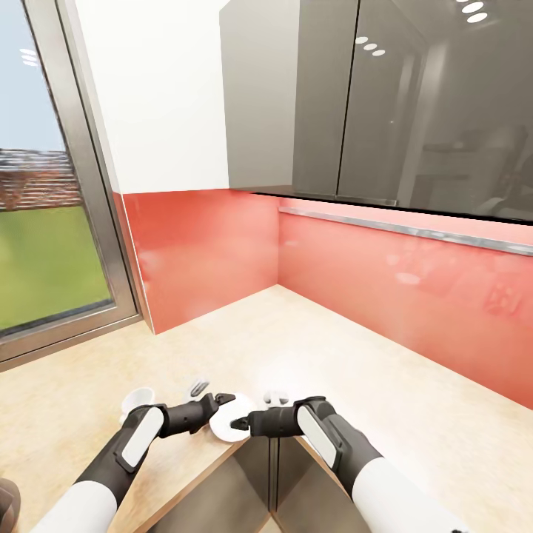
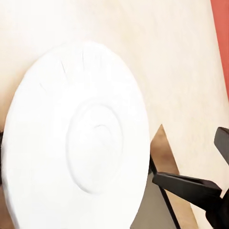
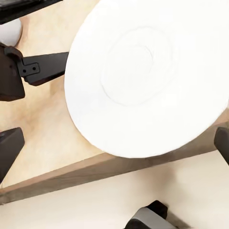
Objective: Set up a coffee station on the kitchen countertop: keep the coffee maker on the countertop, move the bottle of coffee from the kitchen shelf to the counter next to the coffee maker, place a paper coffee filter on top of the coffee maker, put the saucer next to the coffee maker with the coffee cup on the saucer, and place the electric kettle next to the coffee maker.
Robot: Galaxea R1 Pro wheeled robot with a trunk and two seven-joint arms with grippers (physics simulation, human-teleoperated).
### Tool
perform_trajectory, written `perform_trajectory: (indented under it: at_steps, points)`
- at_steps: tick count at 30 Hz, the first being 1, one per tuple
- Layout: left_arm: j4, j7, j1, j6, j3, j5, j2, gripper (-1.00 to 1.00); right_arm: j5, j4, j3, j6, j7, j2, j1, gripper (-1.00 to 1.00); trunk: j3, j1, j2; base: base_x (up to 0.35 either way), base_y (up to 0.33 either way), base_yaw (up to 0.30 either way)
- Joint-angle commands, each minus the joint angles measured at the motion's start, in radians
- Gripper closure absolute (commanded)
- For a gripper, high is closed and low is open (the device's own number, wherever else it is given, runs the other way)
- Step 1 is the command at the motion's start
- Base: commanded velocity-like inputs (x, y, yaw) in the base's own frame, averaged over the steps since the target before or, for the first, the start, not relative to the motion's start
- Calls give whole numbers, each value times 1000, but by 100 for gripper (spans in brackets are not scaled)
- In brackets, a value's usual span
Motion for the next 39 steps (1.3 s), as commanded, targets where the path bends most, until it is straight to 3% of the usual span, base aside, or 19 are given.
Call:
perform_trajectory:
  at_steps: [1,7,39]
  points:
    - [0,-2,0,2,-2,-2,0,-100,-10,1,0,3,2,0,-1,-100,-2,1,-2,0,0,0]
    - [0,-3,1,3,-2,-2,-1,-100,-35,5,0,3,1,0,-1,-100,-2,1,-2,0,0,0]
    - [0,-4,2,5,-3,-2,-16,-100,-36,4,-4,1,-2,0,-1,-100,-2,1,-2,0,0,0]
